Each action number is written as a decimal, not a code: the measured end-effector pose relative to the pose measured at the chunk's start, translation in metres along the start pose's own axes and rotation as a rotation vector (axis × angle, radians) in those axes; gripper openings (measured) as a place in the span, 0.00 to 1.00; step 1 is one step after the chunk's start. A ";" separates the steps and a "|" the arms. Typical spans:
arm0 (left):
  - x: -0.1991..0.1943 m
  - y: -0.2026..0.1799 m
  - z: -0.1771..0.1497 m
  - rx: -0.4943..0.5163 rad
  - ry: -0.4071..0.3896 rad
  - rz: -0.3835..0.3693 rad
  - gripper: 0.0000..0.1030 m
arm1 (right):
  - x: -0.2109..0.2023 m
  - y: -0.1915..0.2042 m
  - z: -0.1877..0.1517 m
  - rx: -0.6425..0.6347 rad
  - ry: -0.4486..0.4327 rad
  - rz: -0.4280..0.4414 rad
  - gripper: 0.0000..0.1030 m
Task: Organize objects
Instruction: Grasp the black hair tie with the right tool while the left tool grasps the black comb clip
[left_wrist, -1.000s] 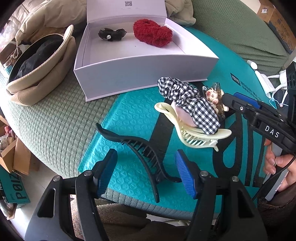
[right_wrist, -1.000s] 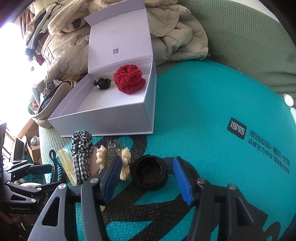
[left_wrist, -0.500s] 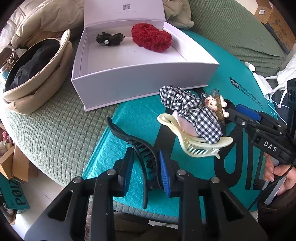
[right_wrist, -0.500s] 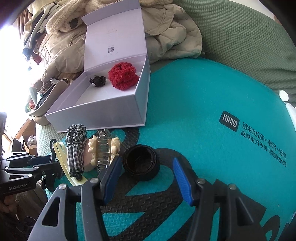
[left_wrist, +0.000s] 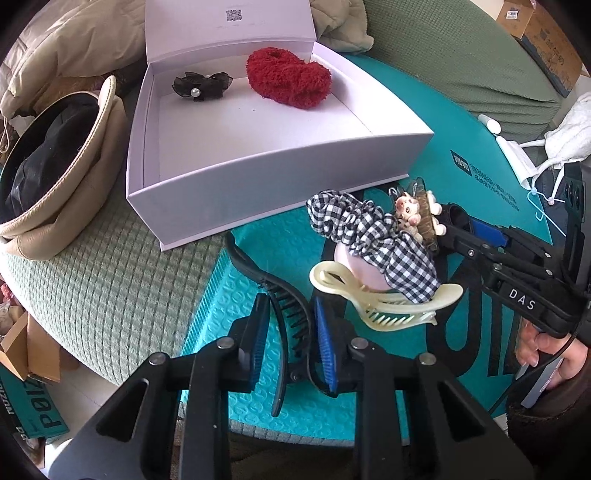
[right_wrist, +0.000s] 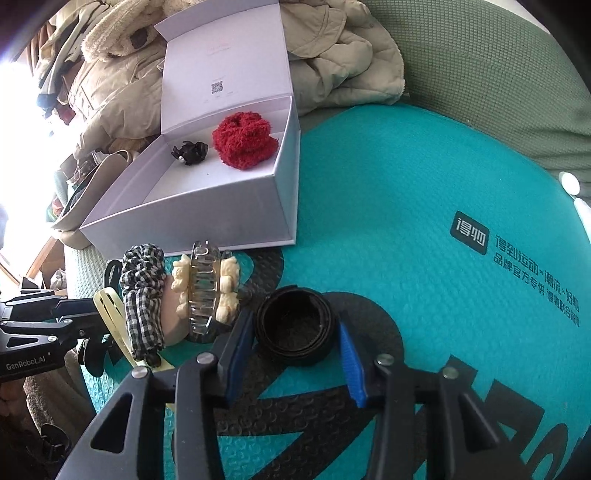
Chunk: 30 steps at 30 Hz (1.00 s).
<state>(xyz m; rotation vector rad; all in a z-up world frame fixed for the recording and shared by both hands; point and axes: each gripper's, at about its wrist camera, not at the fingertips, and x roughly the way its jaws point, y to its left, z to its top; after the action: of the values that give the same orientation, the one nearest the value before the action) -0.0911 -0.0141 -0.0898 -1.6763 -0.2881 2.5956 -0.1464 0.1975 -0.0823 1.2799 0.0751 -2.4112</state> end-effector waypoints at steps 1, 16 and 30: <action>-0.001 0.000 0.000 0.001 -0.002 -0.002 0.23 | -0.002 -0.001 -0.001 0.006 -0.003 -0.001 0.43; -0.022 -0.012 -0.010 0.008 -0.047 0.012 0.21 | -0.040 0.002 -0.020 0.013 -0.044 0.003 0.43; -0.006 -0.010 -0.019 -0.015 -0.029 0.031 0.29 | -0.052 0.012 -0.038 0.006 -0.024 0.018 0.43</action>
<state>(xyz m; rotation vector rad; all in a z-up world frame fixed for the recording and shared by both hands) -0.0719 -0.0023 -0.0902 -1.6629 -0.2862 2.6483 -0.0863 0.2129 -0.0611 1.2489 0.0495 -2.4127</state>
